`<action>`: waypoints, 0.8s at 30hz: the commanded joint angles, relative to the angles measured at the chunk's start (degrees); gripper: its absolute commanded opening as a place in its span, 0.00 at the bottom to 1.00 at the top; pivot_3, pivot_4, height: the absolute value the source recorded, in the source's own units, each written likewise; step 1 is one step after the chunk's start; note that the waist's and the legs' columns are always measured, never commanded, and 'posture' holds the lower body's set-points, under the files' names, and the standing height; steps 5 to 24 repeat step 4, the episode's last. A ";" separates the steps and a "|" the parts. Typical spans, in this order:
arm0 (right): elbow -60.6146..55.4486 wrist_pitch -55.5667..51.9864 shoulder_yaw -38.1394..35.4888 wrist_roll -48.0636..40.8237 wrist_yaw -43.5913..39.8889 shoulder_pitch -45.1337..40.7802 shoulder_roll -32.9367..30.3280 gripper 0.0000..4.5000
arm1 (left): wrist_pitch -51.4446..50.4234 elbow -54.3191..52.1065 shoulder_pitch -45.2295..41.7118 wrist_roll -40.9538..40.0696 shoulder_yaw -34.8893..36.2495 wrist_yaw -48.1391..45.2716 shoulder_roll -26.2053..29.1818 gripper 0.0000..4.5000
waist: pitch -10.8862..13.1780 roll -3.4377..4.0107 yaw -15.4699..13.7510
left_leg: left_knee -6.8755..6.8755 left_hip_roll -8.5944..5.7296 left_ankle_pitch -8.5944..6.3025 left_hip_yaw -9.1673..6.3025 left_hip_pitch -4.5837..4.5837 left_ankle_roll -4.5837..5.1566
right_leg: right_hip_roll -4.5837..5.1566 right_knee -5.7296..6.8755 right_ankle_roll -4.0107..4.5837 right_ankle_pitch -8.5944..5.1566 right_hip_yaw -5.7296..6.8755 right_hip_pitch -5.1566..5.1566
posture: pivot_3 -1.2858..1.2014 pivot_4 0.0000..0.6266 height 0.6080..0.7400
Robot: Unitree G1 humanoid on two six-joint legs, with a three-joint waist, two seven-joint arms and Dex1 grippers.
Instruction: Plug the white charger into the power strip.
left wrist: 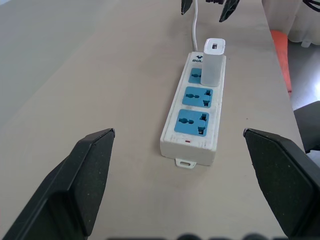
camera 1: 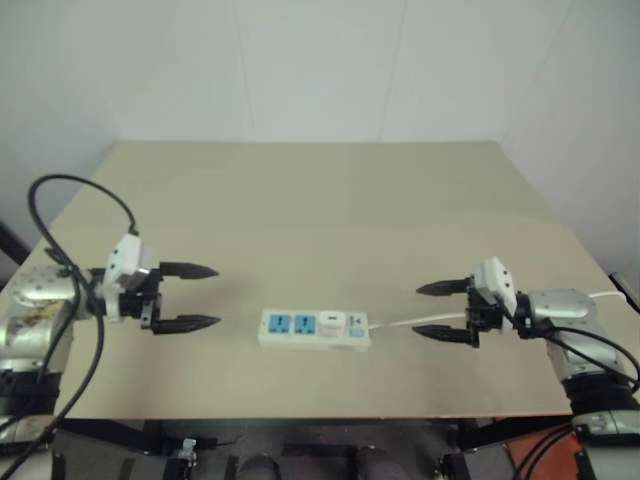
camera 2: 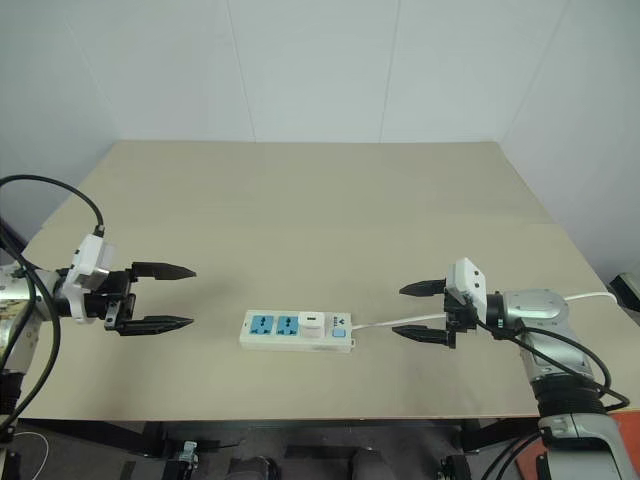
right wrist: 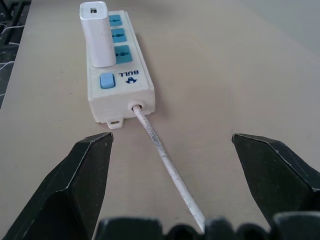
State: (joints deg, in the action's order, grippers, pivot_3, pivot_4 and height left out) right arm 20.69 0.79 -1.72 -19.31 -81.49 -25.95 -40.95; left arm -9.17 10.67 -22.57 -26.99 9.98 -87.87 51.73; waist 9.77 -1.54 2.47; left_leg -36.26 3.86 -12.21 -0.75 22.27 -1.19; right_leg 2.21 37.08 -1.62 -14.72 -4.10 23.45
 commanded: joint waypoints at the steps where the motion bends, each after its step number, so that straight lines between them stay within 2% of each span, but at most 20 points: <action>1: -2.35 -0.11 -0.78 -0.26 0.74 -0.37 -0.86 0.99 | -0.72 -1.82 -0.27 -0.95 1.28 0.68 1.18 1.00 | 0.00 0.00 0.00 | 0.00 0.00 0.00 0.00 0.00 0.00 | 0.00 0.00 0.00 0.00 0.00 0.00 | 0.52 0.24 1.00; 24: -2.81 -0.38 -0.19 0.45 1.37 -0.35 -0.94 0.99 | -1.34 -2.42 -0.44 -1.00 0.90 1.02 1.22 1.00 | 0.00 0.00 0.00 | 0.00 0.00 0.00 0.00 -0.01 0.00 | 0.00 0.01 0.00 0.00 0.00 0.00 | 0.52 0.24 1.00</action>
